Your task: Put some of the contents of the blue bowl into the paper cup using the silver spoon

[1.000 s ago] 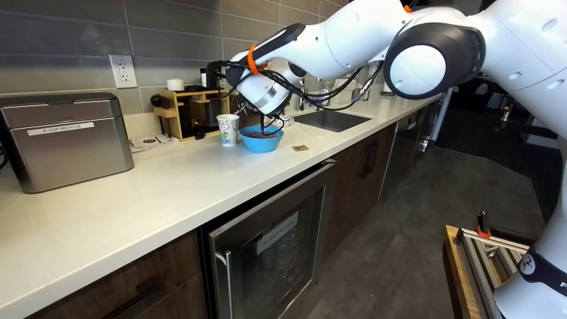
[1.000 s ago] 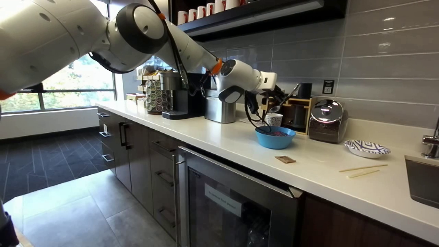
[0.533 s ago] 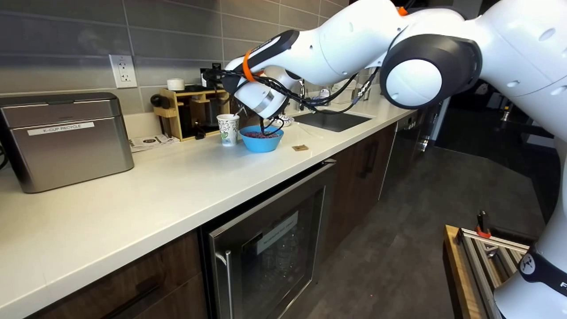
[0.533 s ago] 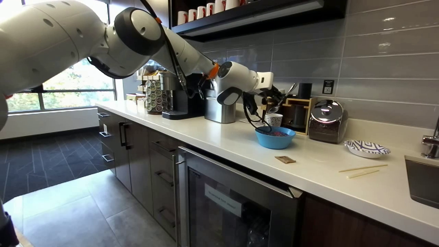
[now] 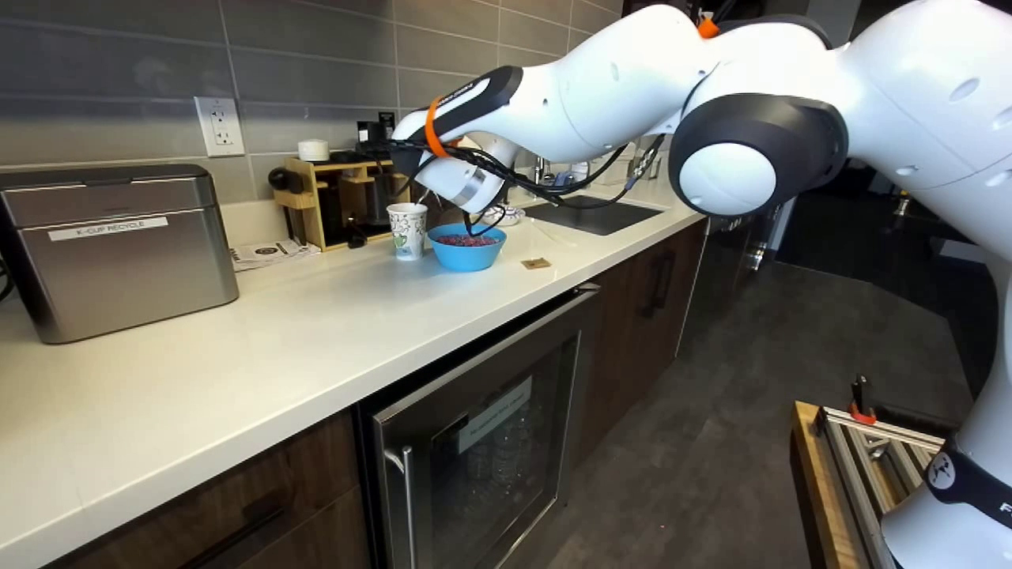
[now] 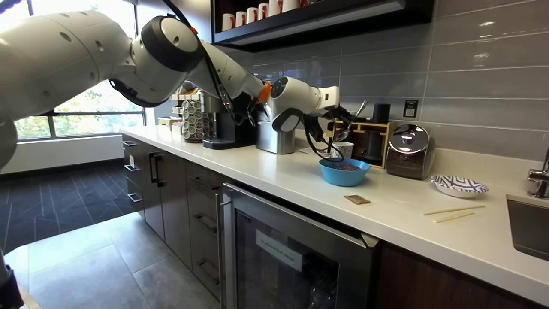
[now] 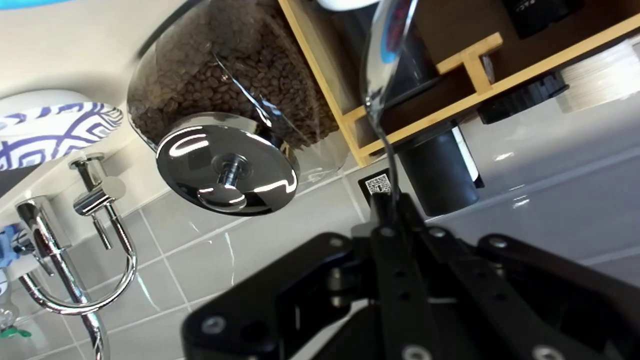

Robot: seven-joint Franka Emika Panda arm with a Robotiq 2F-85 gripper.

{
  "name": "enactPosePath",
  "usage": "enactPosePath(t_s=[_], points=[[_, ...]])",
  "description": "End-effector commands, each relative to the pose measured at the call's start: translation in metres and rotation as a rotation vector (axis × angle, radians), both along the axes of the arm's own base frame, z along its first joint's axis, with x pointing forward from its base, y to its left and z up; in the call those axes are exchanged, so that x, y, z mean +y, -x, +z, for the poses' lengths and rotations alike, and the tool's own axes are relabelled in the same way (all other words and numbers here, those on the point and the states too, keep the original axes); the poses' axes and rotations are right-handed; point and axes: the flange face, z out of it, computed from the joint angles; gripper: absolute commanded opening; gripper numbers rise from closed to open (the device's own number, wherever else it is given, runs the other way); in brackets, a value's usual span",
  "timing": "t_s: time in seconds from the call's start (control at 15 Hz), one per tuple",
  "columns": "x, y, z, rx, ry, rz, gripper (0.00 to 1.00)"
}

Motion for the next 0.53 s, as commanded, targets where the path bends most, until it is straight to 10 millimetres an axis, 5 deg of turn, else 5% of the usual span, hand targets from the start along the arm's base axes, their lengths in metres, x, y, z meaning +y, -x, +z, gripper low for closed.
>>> enactPosePath(t_s=[0.0,0.47], points=[[0.001,-0.008,0.000,0.025,0.039,0.022,0.00],[0.006,-0.019,0.004,0.092,0.111,0.067,0.00]])
